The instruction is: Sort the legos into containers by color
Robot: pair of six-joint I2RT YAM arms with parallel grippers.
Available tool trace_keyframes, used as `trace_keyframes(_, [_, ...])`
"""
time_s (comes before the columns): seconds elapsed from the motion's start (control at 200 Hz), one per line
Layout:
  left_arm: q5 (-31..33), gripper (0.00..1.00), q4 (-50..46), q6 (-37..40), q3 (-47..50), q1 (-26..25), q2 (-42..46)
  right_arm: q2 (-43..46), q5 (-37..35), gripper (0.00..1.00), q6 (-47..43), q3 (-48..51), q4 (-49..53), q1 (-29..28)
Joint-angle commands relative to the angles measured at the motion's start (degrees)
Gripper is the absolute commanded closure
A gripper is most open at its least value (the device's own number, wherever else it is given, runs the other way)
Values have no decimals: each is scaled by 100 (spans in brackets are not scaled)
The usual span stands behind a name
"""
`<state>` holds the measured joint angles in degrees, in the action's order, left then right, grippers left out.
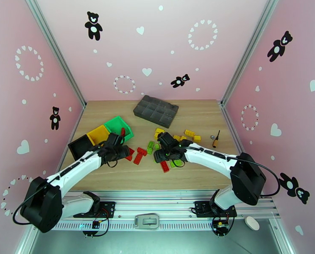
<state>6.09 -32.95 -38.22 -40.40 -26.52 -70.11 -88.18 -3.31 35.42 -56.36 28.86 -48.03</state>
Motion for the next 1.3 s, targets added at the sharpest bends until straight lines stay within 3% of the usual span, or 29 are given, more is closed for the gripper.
trace_keyframes(0.0, [114, 27, 84, -389, 210, -253, 278, -93, 129, 22, 148, 259, -21, -20])
trace_keyframes(0.28, [142, 23, 668, -1201, 595, -1295, 301, -230, 56, 29, 185, 435, 92, -247])
trace_keyframes(0.425, [270, 22, 756, -1370, 639, -1546, 140, -353, 23, 31, 200, 367, 119, -367])
trace_keyframes(0.746, [479, 17, 632, -1417, 760, -1553, 455, -774, -20, 34, 176, 236, 111, -408])
trace_keyframes(1.011, [611, 3, 475, -1377, 658, -1521, 621, -865, -97, 41, 181, 205, 102, -418])
trace_keyframes(1.156, [528, 2, 458, -1262, 474, -1356, 626, -705, -183, 51, 179, 171, 227, -418])
trace_keyframes(1.296, [103, 2, 583, -1040, 228, -982, 649, -306, -314, 53, 125, 83, 458, -415])
